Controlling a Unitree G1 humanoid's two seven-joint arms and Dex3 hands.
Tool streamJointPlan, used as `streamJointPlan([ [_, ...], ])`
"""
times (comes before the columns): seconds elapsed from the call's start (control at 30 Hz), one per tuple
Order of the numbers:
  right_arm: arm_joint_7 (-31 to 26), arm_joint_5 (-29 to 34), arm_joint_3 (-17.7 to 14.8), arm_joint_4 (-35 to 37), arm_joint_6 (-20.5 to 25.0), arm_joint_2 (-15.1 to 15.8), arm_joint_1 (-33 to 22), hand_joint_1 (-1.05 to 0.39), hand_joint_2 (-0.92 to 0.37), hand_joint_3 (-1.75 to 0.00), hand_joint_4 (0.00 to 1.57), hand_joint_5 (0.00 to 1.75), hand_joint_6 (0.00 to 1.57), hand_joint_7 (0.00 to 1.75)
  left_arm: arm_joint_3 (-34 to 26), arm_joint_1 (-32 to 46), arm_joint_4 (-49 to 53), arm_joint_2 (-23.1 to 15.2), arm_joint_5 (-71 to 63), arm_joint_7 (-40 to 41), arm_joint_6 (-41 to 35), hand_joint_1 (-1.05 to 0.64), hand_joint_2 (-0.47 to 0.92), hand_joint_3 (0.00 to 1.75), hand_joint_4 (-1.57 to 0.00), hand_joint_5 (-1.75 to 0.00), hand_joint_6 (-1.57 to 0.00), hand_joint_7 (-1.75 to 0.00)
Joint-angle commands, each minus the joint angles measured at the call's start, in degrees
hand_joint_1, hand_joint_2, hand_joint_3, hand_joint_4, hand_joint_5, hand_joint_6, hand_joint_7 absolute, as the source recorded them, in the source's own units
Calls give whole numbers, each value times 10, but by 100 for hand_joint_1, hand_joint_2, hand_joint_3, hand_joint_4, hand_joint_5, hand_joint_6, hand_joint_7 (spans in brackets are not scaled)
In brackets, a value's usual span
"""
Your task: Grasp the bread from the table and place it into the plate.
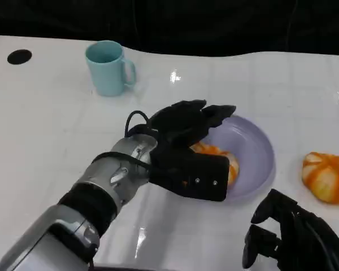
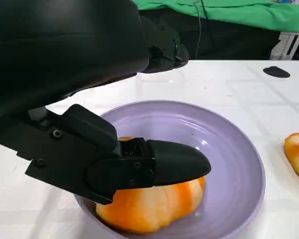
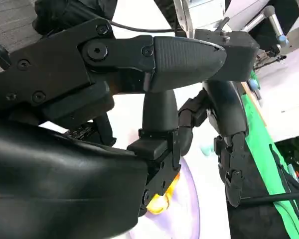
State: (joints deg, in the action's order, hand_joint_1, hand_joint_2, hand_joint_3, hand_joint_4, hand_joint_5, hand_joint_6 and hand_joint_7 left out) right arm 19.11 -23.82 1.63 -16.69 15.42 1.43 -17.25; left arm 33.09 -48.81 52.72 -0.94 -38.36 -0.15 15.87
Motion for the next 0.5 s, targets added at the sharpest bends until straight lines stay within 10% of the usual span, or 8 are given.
streamJointPlan([
  [0.03, -4, -6, -7, -6, 4, 5, -1, -51, -92, -52, 78, 175, 49, 175, -6, -3, -12, -12, 4, -5, -3, -98, 92, 66, 0, 0, -6, -1],
  [0.5, 4, -7, -11, 0, -5, 7, -1, -52, -92, -53, 77, 175, 47, 175, -40, 56, -86, -38, 44, -23, 11, -92, 92, 61, -6, -3, -12, -4],
])
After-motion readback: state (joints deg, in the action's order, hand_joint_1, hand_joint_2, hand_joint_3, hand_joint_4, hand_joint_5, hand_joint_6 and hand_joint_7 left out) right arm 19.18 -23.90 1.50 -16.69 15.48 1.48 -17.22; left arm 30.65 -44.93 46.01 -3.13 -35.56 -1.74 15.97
